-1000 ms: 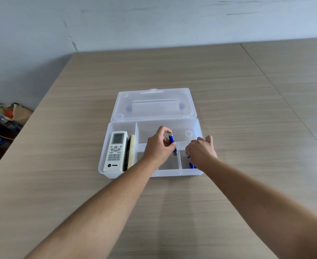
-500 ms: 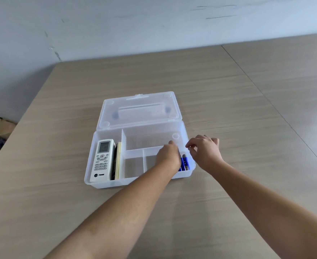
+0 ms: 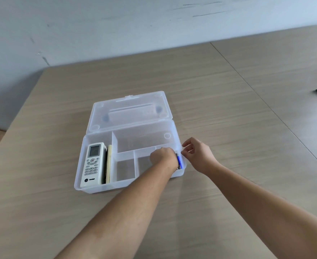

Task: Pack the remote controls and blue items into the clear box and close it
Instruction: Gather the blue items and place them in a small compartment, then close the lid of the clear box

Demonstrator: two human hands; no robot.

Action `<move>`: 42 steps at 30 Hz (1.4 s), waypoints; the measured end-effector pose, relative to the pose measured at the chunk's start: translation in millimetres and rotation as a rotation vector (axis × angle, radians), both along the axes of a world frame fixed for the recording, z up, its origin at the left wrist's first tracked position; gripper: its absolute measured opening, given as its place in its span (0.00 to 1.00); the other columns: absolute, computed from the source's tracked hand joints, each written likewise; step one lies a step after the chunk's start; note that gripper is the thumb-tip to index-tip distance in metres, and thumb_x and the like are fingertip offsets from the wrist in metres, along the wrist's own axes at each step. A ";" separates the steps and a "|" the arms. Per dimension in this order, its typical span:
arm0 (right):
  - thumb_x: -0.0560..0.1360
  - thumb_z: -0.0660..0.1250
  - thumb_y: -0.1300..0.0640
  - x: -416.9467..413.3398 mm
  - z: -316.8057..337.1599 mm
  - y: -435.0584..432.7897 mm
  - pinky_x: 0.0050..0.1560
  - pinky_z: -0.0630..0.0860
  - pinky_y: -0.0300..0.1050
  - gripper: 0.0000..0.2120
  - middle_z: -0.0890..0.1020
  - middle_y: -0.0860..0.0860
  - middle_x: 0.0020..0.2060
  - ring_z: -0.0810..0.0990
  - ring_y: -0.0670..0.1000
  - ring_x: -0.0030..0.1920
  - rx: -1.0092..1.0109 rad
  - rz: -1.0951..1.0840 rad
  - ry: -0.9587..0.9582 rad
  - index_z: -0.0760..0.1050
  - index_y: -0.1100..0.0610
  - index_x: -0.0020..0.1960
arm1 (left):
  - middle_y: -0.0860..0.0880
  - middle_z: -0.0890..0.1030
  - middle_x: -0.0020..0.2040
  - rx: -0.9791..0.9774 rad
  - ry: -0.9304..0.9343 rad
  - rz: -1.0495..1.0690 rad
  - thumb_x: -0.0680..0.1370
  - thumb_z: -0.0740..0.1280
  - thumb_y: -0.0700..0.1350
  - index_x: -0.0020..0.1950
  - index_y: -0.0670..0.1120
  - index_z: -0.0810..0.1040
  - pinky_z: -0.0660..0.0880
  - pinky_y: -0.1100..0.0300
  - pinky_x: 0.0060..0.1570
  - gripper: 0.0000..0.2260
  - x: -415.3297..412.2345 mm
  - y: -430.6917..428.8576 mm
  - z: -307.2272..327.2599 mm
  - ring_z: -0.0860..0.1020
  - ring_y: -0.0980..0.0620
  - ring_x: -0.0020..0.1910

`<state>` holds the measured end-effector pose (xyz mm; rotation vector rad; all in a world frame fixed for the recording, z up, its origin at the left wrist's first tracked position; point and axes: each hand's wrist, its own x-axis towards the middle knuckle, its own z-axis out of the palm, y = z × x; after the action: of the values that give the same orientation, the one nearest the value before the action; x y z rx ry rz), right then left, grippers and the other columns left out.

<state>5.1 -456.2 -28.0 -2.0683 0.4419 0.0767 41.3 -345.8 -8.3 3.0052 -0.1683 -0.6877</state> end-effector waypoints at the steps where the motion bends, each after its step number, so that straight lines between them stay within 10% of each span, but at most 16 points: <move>1: 0.74 0.66 0.60 0.1 -0.5 -0.4 0.30 0.69 0.38 0.07 0.78 0.47 0.38 0.74 0.47 0.37 0.006 -0.004 0.008 0.75 0.56 0.52 | 0.47 0.79 0.60 -0.003 0.013 -0.002 0.77 0.61 0.36 0.60 0.43 0.78 0.73 0.62 0.52 0.13 1.5 0.8 -0.5 0.78 0.48 0.61; 6: 0.74 0.67 0.57 1.7 3.7 -2.1 0.31 0.70 0.38 0.08 0.78 0.48 0.39 0.76 0.50 0.40 -0.007 -0.011 0.025 0.74 0.55 0.53 | 0.45 0.79 0.48 -0.076 0.108 -0.040 0.74 0.64 0.34 0.42 0.41 0.77 0.71 0.58 0.38 0.05 9.6 9.5 10.2 0.80 0.45 0.50; 14: 0.76 0.64 0.53 43.3 39.6 -5.7 0.36 0.69 0.39 0.13 0.79 0.51 0.46 0.75 0.49 0.42 -0.056 -0.116 -0.010 0.76 0.58 0.57 | 0.43 0.86 0.47 -0.593 -0.211 0.245 0.74 0.61 0.38 0.41 0.41 0.82 0.82 0.52 0.48 0.09 59.0 83.0 63.2 0.85 0.42 0.45; 20: 0.77 0.62 0.52 97.3 59.4 15.1 0.52 0.71 0.44 0.18 0.80 0.55 0.59 0.77 0.54 0.55 -0.048 -0.062 -0.007 0.74 0.58 0.64 | 0.44 0.79 0.63 -0.569 -0.309 0.456 0.77 0.63 0.44 0.66 0.43 0.74 0.72 0.59 0.54 0.18 100.3 159.2 74.5 0.77 0.44 0.61; 25: 0.77 0.60 0.50 135.9 39.9 21.1 0.38 0.64 0.44 0.15 0.72 0.57 0.35 0.69 0.52 0.38 0.049 -0.092 0.081 0.75 0.63 0.46 | 0.39 0.69 0.73 -0.492 -0.148 0.600 0.79 0.63 0.51 0.73 0.37 0.65 0.69 0.53 0.65 0.27 125.7 203.6 48.7 0.70 0.40 0.71; 37: 0.75 0.62 0.43 202.0 -5.6 16.3 0.35 0.65 0.44 0.18 0.70 0.52 0.31 0.68 0.52 0.30 0.312 -0.351 0.237 0.71 0.57 0.36 | 0.45 0.78 0.62 -0.852 0.015 0.907 0.79 0.61 0.55 0.53 0.42 0.77 0.65 0.57 0.54 0.16 189.9 221.0 -7.1 0.73 0.45 0.55; 42: 0.75 0.62 0.47 214.0 1.6 14.5 0.38 0.72 0.46 0.14 0.81 0.48 0.23 0.78 0.51 0.32 0.516 -0.419 0.150 0.76 0.57 0.43 | 0.48 0.72 0.69 -1.001 0.032 0.958 0.76 0.63 0.61 0.74 0.44 0.66 0.66 0.49 0.69 0.31 207.4 219.9 6.8 0.70 0.44 0.69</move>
<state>219.1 -441.7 -26.4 -1.4400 0.8437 0.0852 248.8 -125.9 -1.5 1.7770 0.6704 -0.3483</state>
